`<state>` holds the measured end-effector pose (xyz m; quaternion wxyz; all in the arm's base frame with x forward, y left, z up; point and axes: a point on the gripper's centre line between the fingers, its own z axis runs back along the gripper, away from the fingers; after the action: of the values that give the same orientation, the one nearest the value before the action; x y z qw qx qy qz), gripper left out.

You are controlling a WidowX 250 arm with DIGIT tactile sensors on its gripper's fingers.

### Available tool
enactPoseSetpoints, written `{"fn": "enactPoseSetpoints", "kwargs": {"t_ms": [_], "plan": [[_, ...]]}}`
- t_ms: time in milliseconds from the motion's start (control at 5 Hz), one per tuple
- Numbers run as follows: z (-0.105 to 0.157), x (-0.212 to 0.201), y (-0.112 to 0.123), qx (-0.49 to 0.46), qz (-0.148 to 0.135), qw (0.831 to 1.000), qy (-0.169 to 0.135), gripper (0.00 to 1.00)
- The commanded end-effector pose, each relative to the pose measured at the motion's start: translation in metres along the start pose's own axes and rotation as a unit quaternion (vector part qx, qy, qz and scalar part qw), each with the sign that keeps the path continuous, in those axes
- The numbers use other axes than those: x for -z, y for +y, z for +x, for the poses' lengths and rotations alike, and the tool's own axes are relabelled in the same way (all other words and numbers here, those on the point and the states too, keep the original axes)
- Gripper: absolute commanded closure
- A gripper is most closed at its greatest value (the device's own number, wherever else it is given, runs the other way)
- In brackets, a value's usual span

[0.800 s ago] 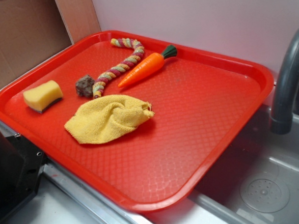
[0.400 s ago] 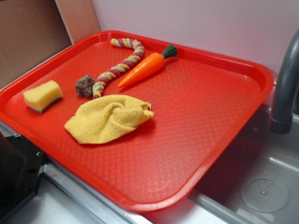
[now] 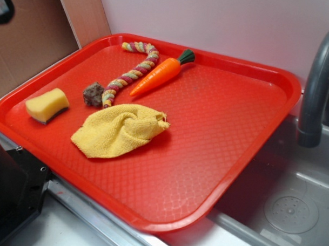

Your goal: Grab the green sponge.

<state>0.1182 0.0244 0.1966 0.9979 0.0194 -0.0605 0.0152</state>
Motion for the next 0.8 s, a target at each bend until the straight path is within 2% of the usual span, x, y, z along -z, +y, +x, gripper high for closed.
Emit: {"fn": "enactPoseSetpoints", "kwargs": {"t_ms": [0, 400, 600], "plan": [[0.007, 0.038, 0.032, 0.007, 0.026, 0.999, -0.047, 0.00], [0.008, 0.083, 0.052, -0.021, 0.041, 0.998, -0.044, 0.00], [0.011, 0.118, 0.062, -0.005, 0.046, 0.999, -0.027, 0.00]]}}
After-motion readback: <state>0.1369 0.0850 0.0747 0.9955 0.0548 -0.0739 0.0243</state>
